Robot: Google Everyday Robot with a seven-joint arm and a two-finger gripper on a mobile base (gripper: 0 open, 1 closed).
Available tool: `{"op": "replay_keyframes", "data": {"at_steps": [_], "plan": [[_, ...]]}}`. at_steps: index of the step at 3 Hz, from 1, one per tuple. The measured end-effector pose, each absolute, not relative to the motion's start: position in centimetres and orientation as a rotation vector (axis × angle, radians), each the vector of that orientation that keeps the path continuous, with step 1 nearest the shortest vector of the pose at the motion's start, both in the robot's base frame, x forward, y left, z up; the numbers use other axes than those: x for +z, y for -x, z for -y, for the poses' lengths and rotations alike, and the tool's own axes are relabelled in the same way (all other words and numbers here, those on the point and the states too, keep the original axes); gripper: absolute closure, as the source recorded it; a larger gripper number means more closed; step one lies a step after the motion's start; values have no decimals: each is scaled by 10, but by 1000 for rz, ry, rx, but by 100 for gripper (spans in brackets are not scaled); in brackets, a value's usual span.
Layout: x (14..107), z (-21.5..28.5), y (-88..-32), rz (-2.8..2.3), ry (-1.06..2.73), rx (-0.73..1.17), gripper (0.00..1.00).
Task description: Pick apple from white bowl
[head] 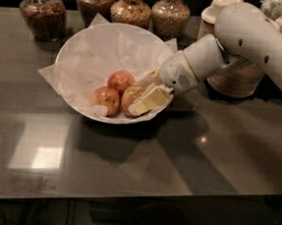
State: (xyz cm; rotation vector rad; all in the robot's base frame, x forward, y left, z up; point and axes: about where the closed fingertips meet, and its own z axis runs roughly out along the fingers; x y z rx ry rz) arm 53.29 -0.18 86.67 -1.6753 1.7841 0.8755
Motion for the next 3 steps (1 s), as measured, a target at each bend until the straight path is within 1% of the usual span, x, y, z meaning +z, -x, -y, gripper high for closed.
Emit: {"op": "replay_keyframes", "data": {"at_steps": [2, 3], "plan": [[867, 2, -533, -1792, 1669, 887, 93], [867, 1, -533, -1792, 1669, 887, 100]]}}
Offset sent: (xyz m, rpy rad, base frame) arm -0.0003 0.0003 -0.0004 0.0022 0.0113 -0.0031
